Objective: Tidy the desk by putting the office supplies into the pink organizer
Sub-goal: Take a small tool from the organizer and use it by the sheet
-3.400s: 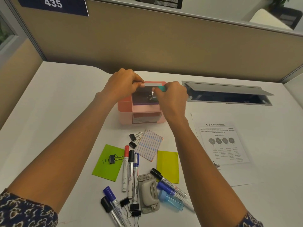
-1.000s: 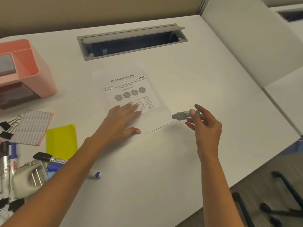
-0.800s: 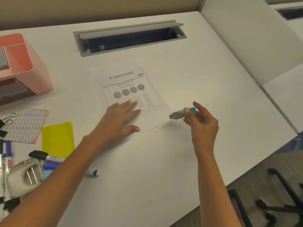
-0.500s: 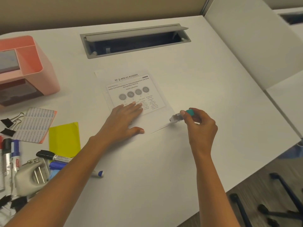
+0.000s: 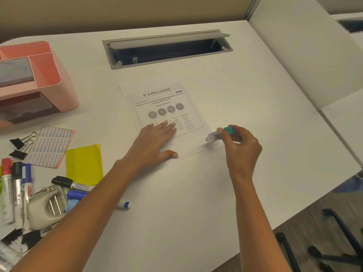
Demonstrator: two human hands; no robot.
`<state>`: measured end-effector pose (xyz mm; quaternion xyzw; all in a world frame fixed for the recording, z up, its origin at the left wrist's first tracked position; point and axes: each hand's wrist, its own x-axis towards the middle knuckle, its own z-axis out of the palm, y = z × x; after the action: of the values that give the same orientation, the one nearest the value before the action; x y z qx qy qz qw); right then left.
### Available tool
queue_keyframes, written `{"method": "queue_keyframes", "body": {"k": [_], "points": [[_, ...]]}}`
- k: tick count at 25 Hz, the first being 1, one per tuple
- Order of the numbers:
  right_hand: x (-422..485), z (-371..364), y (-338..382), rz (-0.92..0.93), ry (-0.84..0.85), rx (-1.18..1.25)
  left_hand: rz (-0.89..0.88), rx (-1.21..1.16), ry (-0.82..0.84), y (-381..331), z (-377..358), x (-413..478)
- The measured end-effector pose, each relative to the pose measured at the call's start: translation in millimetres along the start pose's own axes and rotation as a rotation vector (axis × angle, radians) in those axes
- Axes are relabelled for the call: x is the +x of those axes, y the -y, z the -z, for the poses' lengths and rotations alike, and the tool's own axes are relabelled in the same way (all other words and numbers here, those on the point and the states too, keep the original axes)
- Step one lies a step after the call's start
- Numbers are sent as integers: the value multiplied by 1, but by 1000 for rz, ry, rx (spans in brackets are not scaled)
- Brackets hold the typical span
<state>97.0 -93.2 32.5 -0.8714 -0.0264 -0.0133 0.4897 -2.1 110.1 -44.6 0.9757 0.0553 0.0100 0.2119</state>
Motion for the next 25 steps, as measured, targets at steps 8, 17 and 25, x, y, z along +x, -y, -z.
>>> {"method": "queue_keyframes", "body": {"k": [8,17,25], "points": [[-3,-10,-5,56,-4,-79,1,-9,5,1,-1,2],[-3,-11,-6,89,-1,-139,0,-17,-6,1,1,2],[-2,-9,-9,98,20,-144,2,-28,-10,1,-1,1]]}}
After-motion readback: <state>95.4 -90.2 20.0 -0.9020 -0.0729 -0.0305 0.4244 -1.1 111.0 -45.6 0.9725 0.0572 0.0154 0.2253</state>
